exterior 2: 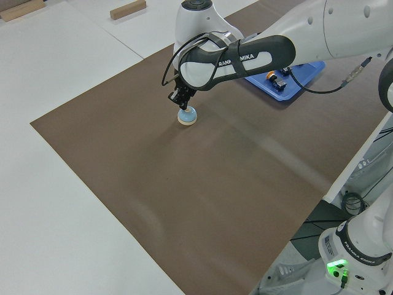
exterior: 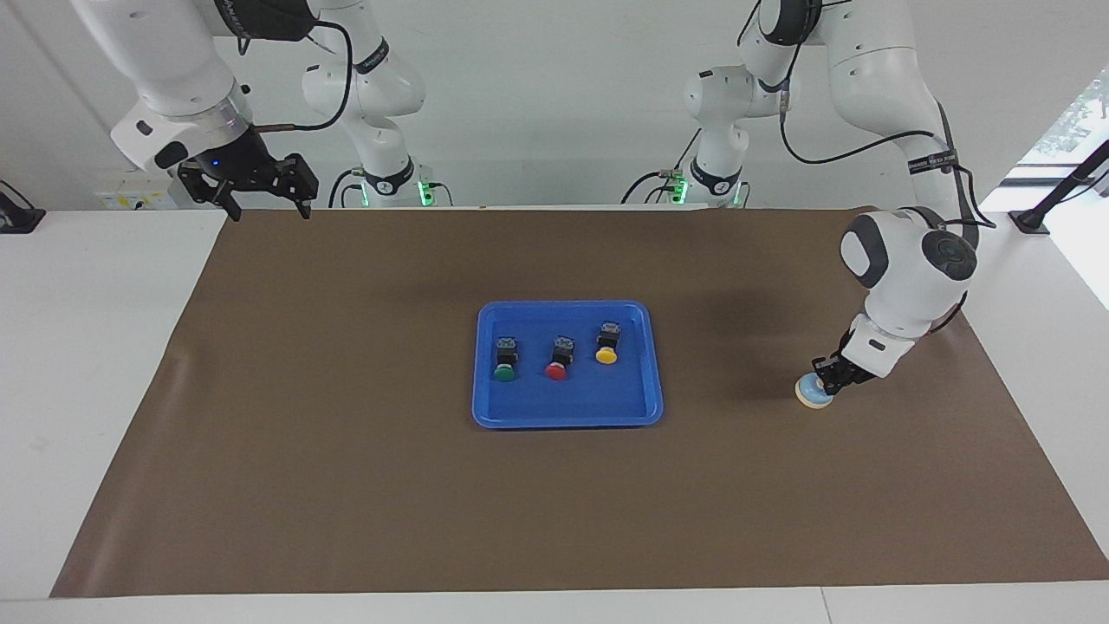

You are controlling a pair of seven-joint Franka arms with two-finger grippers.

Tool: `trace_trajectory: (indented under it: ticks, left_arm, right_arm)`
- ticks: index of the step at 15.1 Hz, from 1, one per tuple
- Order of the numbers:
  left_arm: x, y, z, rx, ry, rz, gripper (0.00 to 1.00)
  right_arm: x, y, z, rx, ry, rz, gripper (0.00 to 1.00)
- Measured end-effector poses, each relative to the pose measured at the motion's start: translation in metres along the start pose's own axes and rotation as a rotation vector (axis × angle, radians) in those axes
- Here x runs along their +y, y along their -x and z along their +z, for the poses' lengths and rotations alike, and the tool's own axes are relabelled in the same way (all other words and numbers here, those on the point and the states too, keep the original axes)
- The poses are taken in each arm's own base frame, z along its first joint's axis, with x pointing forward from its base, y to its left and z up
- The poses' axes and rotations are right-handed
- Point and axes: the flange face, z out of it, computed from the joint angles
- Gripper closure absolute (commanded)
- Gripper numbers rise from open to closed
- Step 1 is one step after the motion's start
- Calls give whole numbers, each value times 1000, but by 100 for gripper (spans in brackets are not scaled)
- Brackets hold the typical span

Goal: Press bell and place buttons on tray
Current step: 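Press the bell with the left gripper and draw back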

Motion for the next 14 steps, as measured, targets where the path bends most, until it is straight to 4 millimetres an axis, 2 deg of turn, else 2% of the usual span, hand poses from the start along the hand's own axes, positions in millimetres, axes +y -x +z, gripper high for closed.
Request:
trace_trajectory:
  ticks: [2, 4, 5, 7, 8, 9, 12, 14]
  left_arm:
    - [-1, -1, -1, 0, 0, -1, 100]
    - [-2, -7, -15, -12, 0, -3, 100]
    - [-5, -11, -29, -22, 0, -6, 79]
    - [-9, -17, -69, -40, 2, -13, 50]
    - [-11, -16, -90, -44, 2, -15, 39]
    - [-10, -12, -112, -46, 3, -15, 32]
    - [-6, 11, -173, -50, 4, -11, 0]
    - [-3, 30, -212, -47, 4, -7, 0]
  right_arm:
    - [0, 0, 0, 0, 0, 0, 0]
    - [0, 0, 0, 0, 0, 0, 0]
    - [0, 0, 0, 0, 0, 0, 0]
    - [0, 0, 0, 0, 0, 0, 0]
    - [0, 0, 0, 0, 0, 0, 0]
    - [0, 0, 0, 0, 0, 0, 0]
    - [0, 0, 0, 0, 0, 0, 0]
    - [0, 0, 0, 0, 0, 0, 0]
